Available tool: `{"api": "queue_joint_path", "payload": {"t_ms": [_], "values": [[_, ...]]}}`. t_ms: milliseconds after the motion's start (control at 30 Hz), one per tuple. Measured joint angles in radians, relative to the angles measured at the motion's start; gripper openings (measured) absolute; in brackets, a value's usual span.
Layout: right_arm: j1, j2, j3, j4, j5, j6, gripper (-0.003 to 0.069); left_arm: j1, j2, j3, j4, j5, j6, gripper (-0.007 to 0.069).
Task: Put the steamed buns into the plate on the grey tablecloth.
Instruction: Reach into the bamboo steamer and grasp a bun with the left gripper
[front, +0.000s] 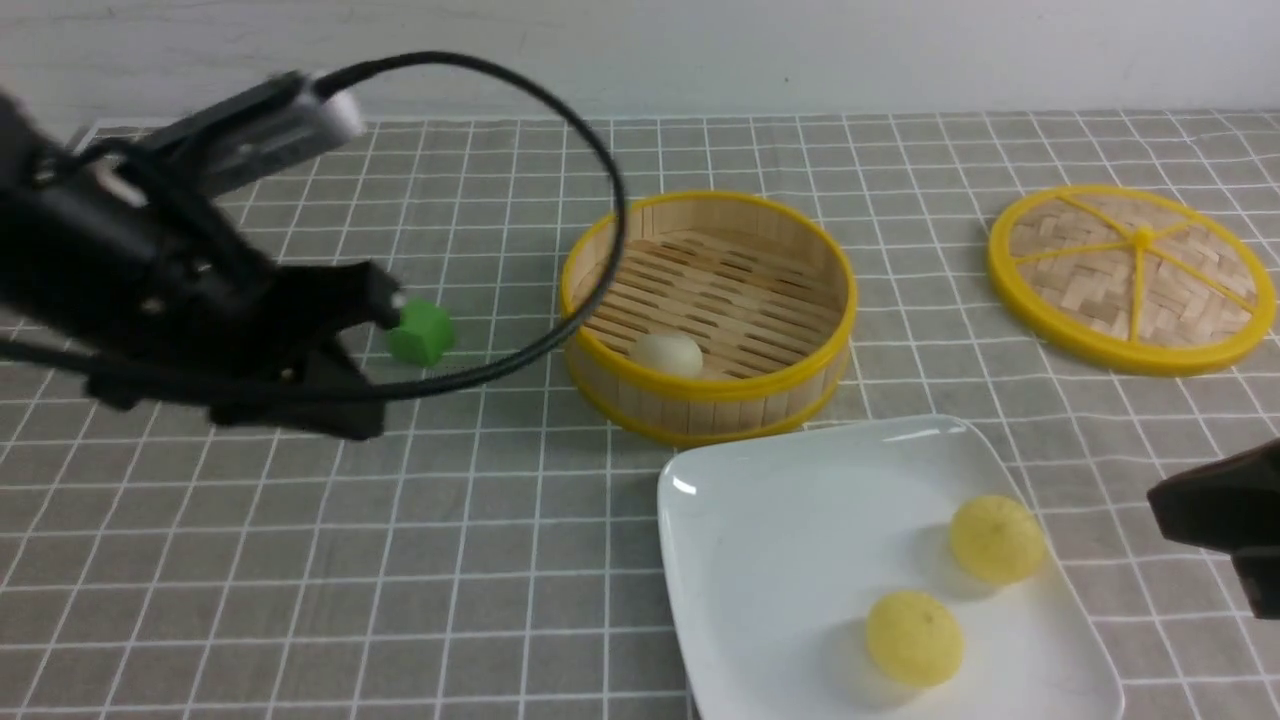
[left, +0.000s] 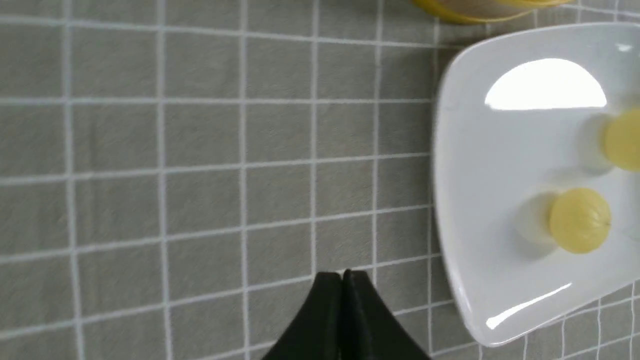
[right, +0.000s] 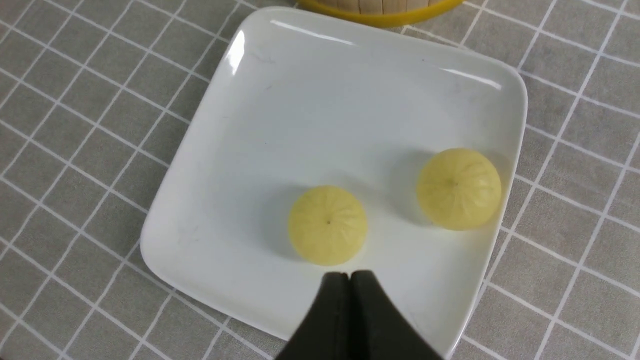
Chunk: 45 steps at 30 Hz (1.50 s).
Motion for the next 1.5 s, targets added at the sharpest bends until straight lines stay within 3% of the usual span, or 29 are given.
{"api": "queue_joint_path", "payload": {"t_ms": [100, 233, 333, 400, 567, 733, 1267, 1367, 1500], "values": [[0.0, 0.0, 0.0, 0.0, 0.0, 0.0, 0.0, -0.105, 0.131, -0.14, 0.055, -0.03, -0.057, 0.0058], [0.0, 0.0, 0.0, 0.0, 0.0, 0.0, 0.0002, -0.172, 0.269, -0.291, 0.087, -0.037, -0.089, 0.0125], [0.0, 0.0, 0.0, 0.0, -0.006, 0.0, 0.0003, -0.215, 0.394, -0.416, 0.097, -0.022, -0.094, 0.0208], [0.0, 0.0, 0.0, 0.0, -0.018, 0.0, 0.0006, -0.255, 0.54, -0.564, 0.114, 0.019, -0.096, 0.0311], [0.0, 0.0, 0.0, 0.0, -0.024, 0.0, 0.0012, -0.287, 0.741, -0.798, 0.187, 0.127, -0.115, 0.0445], [0.0, 0.0, 0.0, -0.001, -0.025, 0.0, 0.0015, -0.287, 0.817, -0.905, 0.266, 0.159, -0.147, 0.0482], [0.0, 0.0, 0.0, -0.004, -0.025, 0.0, 0.0031, -0.287, 0.915, -0.911, 0.292, 0.057, -0.149, 0.0465], [0.0, 0.0, 0.0, -0.004, -0.025, 0.0, 0.0031, -0.287, 0.919, -0.914, 0.289, 0.053, -0.149, 0.0377], [0.0, 0.0, 0.0, -0.004, -0.025, 0.0, 0.0035, -0.287, 0.919, -0.916, 0.288, 0.049, -0.149, 0.0141]]}}
